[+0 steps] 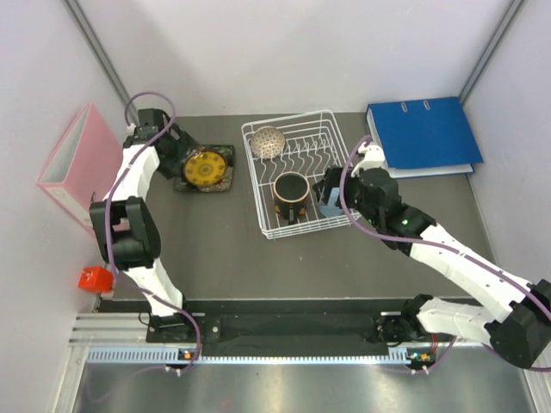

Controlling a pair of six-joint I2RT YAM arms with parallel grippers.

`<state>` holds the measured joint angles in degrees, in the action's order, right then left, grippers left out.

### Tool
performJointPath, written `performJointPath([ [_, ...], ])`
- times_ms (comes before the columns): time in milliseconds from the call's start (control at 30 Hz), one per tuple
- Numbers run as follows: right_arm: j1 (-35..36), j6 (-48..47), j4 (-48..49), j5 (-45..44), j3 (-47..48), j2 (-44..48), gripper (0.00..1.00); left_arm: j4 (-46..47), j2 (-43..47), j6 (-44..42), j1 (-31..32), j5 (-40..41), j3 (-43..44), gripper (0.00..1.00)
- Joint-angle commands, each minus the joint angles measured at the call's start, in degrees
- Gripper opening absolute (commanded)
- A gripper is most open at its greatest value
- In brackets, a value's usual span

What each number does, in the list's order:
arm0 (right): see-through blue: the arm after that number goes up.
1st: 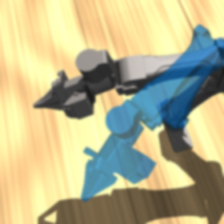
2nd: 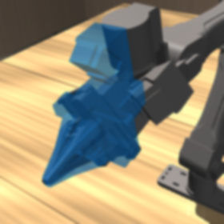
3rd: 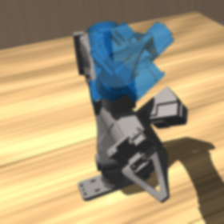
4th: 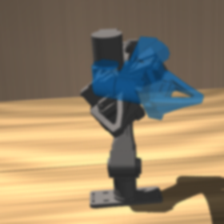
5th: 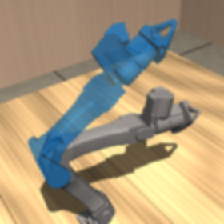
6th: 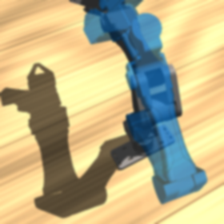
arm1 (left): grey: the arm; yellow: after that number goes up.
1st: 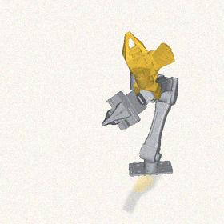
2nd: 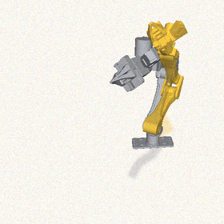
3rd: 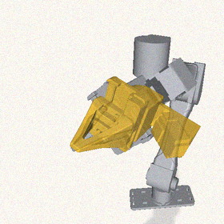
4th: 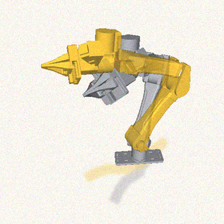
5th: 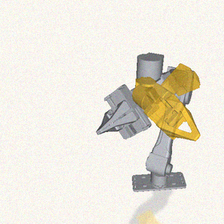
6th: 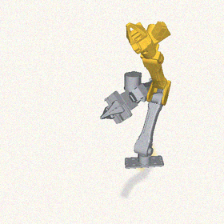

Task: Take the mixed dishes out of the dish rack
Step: Place the plate at the center of the board, then pick up the cup from the dish rack.

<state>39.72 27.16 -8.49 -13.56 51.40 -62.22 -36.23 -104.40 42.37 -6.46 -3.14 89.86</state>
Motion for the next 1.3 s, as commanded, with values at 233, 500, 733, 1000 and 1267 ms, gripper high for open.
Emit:
performJointPath([
  [233,0.4,-4.8,-9.1,-20.6,8.8,-6.2,1.0,10.3,15.7,-3.0,19.4,7.0,-9.9,0.99],
  [500,0.0,-2.5,-12.4,-24.9,11.4,-8.8,1.0,16.9,25.4,-1.8,25.9,11.9,-24.0,0.99],
  [733,-0.6,-1.9,-11.5,-21.7,7.0,-10.2,0.98,15.3,31.4,-2.2,26.9,13.2,-29.4,0.99],
  [1000,0.2,-1.5,-8.5,-16.9,7.0,-15.1,0.98,15.5,34.3,-0.8,28.6,12.2,-32.5,0.99],
  [1267,0.3,-2.4,-7.4,-15.1,9.9,-21.1,1.0,14.6,35.2,-1.1,28.8,12.5,-33.8,0.99],
])
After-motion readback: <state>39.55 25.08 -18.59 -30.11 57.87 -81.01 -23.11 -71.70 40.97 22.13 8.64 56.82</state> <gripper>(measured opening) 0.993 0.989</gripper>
